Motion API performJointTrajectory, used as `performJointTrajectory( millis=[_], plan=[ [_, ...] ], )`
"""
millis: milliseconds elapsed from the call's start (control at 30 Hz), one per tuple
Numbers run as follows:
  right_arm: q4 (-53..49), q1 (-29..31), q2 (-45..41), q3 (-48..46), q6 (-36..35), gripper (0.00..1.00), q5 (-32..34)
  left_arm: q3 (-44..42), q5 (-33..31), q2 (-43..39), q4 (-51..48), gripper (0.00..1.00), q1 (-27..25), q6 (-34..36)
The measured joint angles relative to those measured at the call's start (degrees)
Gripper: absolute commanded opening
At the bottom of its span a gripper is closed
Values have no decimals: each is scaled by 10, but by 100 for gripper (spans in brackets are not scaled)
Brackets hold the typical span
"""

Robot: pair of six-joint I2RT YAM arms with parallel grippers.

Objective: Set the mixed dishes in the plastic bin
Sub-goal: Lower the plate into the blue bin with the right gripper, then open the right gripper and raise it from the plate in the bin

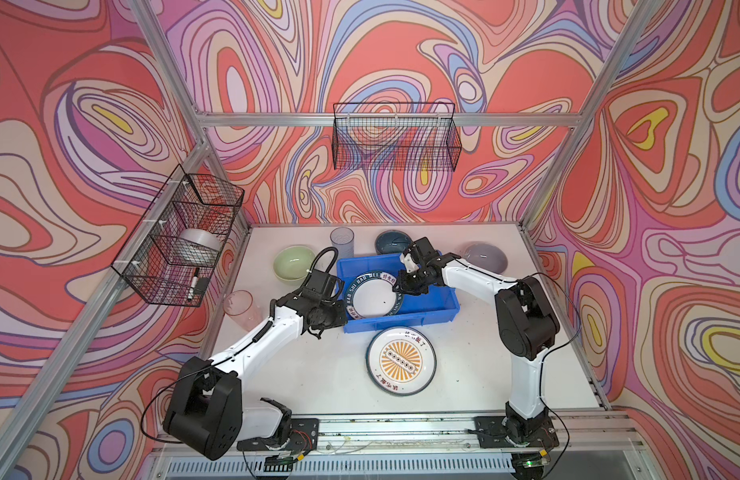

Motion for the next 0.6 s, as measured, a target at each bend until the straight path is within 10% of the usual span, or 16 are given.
performJointTrajectory(
  millis=[600],
  plan=[
    [-23, 0, 0, 4, -22, 54, 25, -3, 3, -42, -11, 54, 0, 3]
  ],
)
